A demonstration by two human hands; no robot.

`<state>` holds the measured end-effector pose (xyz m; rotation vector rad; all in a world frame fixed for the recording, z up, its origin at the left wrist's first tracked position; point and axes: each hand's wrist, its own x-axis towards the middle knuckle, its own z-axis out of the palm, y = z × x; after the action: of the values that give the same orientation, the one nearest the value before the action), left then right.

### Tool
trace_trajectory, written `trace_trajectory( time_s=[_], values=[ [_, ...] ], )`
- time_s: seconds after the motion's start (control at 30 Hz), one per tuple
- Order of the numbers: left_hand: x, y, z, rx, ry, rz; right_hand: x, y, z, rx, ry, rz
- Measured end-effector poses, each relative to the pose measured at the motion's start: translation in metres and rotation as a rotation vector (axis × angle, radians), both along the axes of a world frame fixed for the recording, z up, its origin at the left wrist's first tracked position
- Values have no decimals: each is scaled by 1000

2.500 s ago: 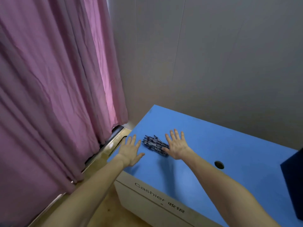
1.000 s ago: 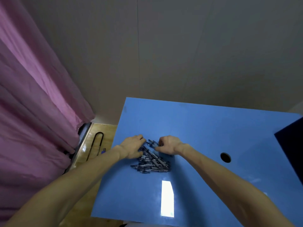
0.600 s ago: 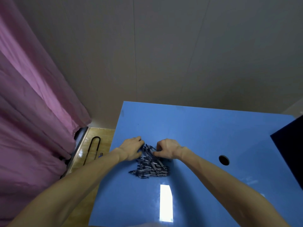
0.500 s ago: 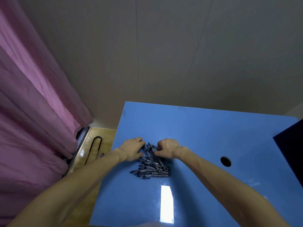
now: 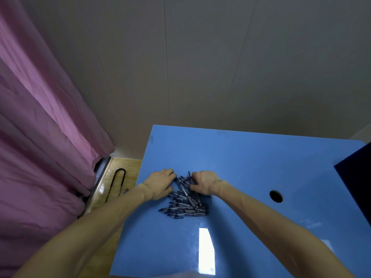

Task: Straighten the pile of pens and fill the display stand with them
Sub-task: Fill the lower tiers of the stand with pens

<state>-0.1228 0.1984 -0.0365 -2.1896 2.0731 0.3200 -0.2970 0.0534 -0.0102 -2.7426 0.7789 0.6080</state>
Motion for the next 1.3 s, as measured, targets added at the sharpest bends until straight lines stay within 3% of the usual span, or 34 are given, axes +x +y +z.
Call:
trace_trajectory(
  time_s=[0.33,0.8,1.3],
  values=[
    [-11,-7,6,-67,-43,-181,-6,-7,-2,7,-27,-37],
    [-12,-2,-1,-54,29,-133,-2,-10,-10,97,-72,-65],
    [-14,-17,2,39,-214,-65,1,-22,-6,88,-5,-188]
  ],
)
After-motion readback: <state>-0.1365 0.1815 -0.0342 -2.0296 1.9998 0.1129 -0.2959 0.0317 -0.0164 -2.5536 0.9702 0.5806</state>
